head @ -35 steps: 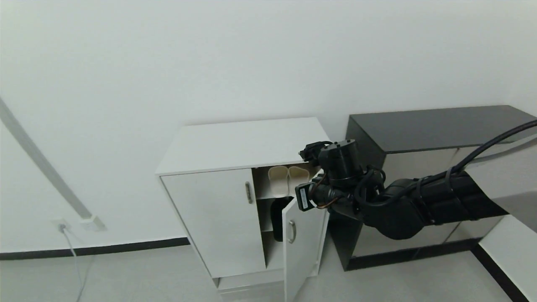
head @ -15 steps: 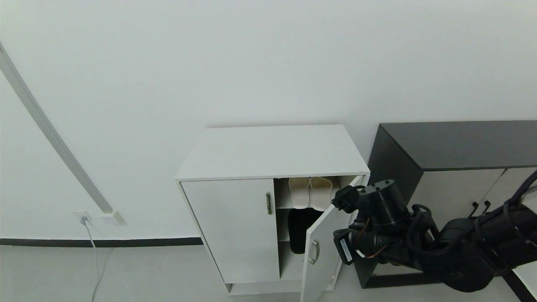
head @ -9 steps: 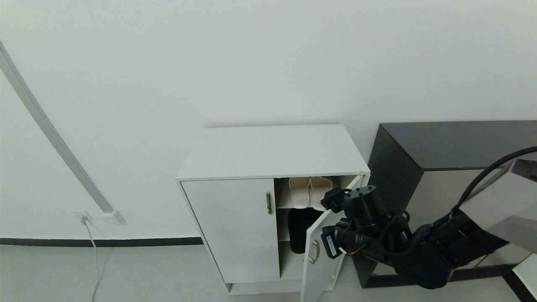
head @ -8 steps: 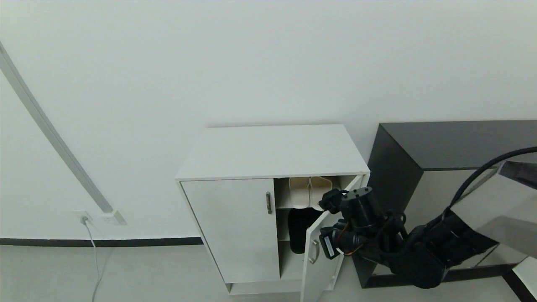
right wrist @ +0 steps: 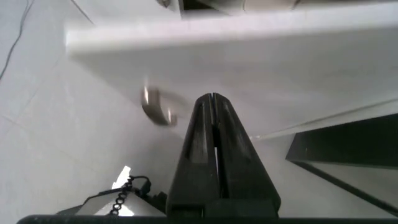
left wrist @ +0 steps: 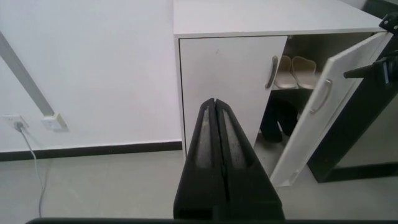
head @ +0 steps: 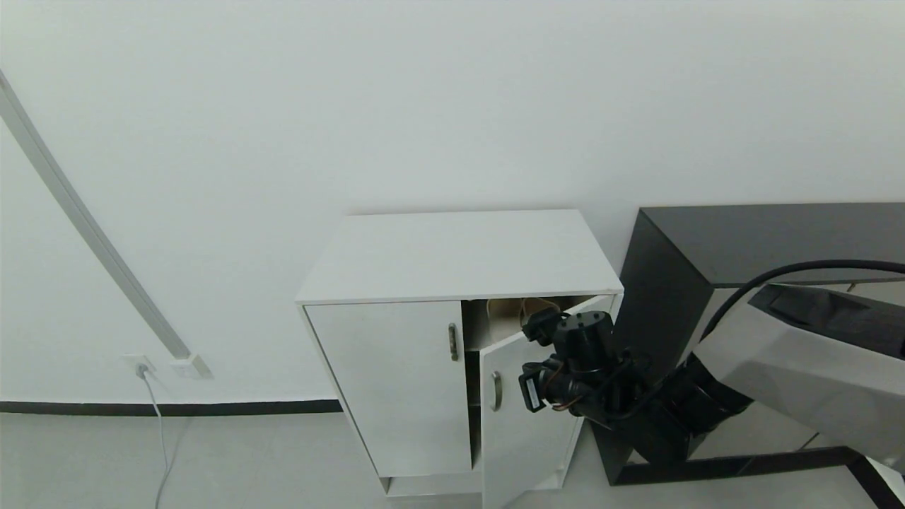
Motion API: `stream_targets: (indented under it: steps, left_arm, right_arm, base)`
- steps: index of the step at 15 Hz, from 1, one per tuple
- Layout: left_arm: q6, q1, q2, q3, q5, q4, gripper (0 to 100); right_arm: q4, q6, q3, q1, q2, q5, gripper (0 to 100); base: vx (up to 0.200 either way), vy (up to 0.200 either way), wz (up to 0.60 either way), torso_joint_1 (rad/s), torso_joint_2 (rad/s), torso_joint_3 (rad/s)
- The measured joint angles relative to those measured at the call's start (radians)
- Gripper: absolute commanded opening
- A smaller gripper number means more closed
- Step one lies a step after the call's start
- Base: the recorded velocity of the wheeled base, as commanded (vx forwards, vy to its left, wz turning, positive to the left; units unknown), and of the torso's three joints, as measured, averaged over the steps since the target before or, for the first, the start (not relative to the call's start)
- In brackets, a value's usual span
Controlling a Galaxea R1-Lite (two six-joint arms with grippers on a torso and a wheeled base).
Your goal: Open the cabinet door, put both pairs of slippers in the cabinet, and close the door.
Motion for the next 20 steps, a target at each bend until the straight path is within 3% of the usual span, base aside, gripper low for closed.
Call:
stream_targets:
  steps: [10,20]
  left_arm:
    - [-0.001,0.000,0.000,0.000,0.000,0.001,0]
    - [-0.001,0.000,0.000,-0.001,0.000,0.000,0]
  right_arm:
    - [0.004,-0.005,-0.169,-0.035,0.080,0.000,0]
    - [0.006,-0.008,-0.241,-0.051,0.126,-0.001,0]
  base:
    - [0.000,0.000,0.00,0.000,0.00,0.000]
    - [0.000,0.000,0.00,0.000,0.00,0.000]
